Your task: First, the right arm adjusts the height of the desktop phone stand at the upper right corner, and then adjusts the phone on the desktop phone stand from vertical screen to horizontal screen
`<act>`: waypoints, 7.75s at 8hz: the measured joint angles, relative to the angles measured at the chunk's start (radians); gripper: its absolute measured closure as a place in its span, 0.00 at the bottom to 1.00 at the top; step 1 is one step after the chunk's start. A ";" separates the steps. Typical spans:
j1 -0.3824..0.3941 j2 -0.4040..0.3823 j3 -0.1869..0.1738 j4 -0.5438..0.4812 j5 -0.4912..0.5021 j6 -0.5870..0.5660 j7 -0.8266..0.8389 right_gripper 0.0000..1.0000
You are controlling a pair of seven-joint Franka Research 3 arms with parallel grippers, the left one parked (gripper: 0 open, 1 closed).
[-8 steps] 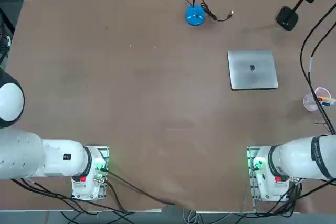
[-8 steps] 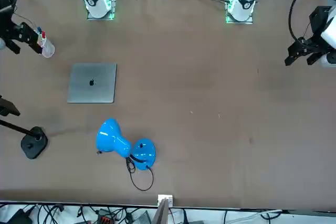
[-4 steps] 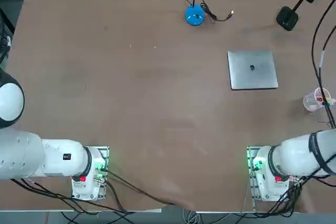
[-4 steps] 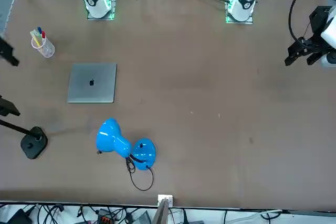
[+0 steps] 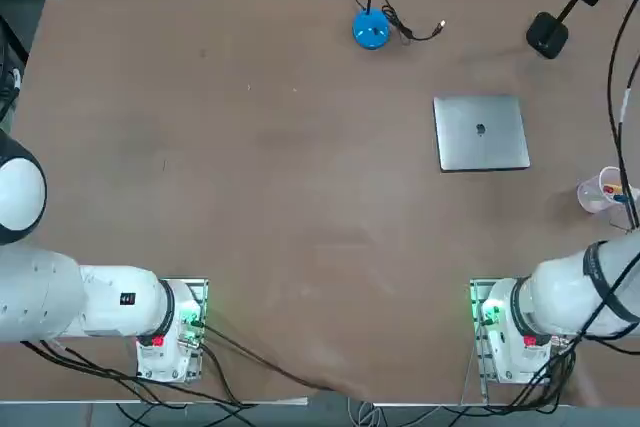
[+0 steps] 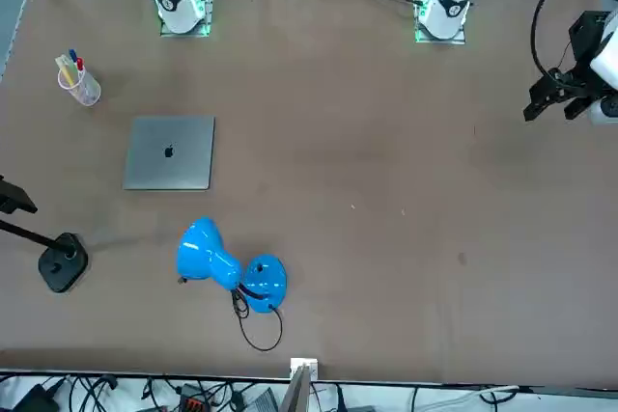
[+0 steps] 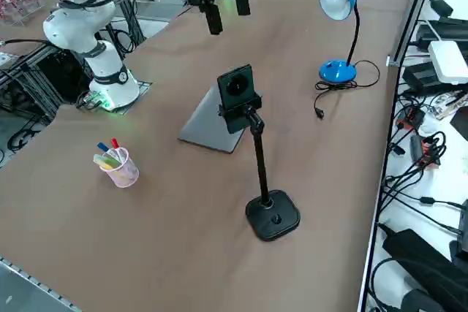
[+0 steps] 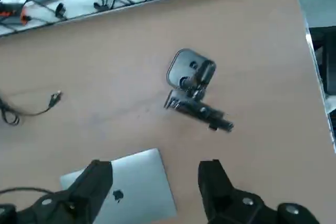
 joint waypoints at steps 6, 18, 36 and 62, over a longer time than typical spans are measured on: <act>-0.064 0.102 0.000 0.021 0.000 0.207 0.003 0.03; -0.140 0.283 0.001 0.080 0.073 0.219 0.105 0.35; -0.137 0.309 0.005 0.086 0.093 0.204 0.176 0.70; -0.128 0.494 0.005 0.102 0.047 0.270 0.222 0.53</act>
